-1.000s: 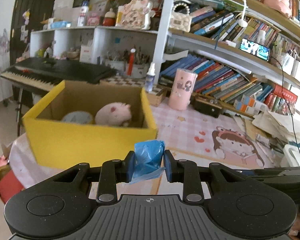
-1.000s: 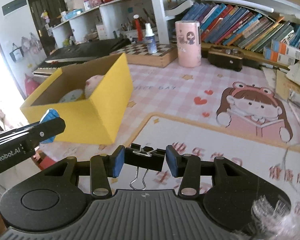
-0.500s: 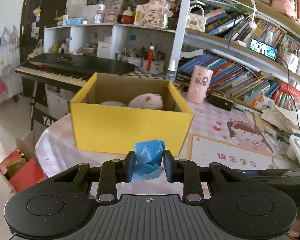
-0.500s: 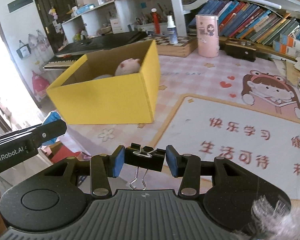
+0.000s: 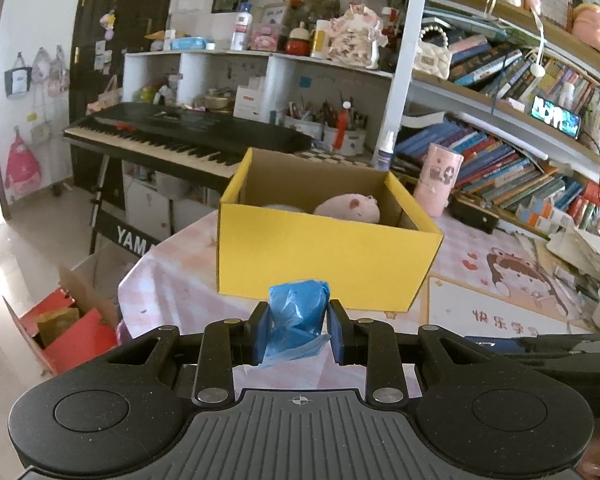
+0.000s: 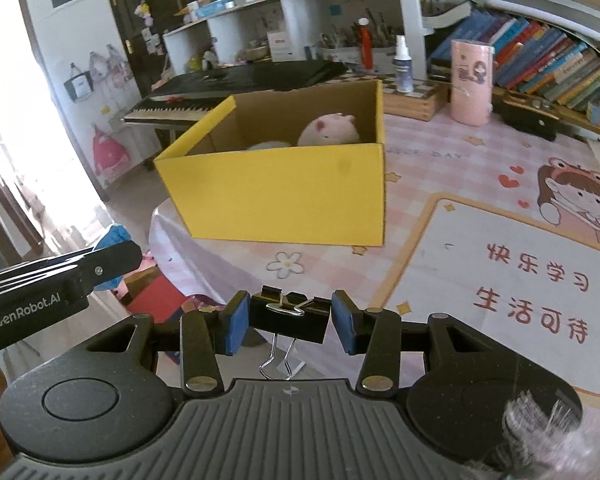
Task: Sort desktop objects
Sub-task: 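Carry the blue bag and binder clip with both grippers toward the yellow box, then lower the blue bag and binder clip into the yellow box and open both grippers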
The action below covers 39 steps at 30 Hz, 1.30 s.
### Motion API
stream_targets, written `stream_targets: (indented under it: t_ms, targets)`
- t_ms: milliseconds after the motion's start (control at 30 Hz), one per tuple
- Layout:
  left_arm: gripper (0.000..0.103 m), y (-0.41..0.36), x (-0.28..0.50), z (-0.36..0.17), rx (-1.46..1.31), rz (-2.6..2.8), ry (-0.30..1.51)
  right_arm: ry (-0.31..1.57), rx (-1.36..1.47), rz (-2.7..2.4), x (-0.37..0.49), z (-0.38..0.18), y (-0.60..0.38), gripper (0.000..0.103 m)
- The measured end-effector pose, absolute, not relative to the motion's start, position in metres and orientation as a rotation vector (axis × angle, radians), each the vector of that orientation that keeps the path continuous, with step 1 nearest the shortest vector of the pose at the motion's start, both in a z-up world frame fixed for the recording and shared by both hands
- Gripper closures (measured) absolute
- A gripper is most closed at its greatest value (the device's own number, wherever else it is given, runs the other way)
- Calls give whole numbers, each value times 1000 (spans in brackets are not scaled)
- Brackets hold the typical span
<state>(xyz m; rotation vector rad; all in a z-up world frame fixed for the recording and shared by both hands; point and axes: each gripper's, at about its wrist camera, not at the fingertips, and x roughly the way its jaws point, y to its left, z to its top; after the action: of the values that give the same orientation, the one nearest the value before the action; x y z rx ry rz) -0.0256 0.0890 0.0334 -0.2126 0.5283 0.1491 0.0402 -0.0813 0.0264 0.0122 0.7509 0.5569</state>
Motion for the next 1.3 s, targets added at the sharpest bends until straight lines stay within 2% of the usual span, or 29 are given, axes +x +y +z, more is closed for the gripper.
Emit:
stream_targets:
  t_ms: [500, 900, 1300]
  targets:
    - [75, 98, -7, 42, -176, 184, 443, 669, -76, 645, 58, 40, -51, 61]
    - [75, 99, 53, 59, -148, 210, 374, 551, -57, 657, 123, 61, -43, 61]
    - [75, 94, 110, 53, -141, 238, 412, 558, -72, 693, 189, 62, -39, 61]
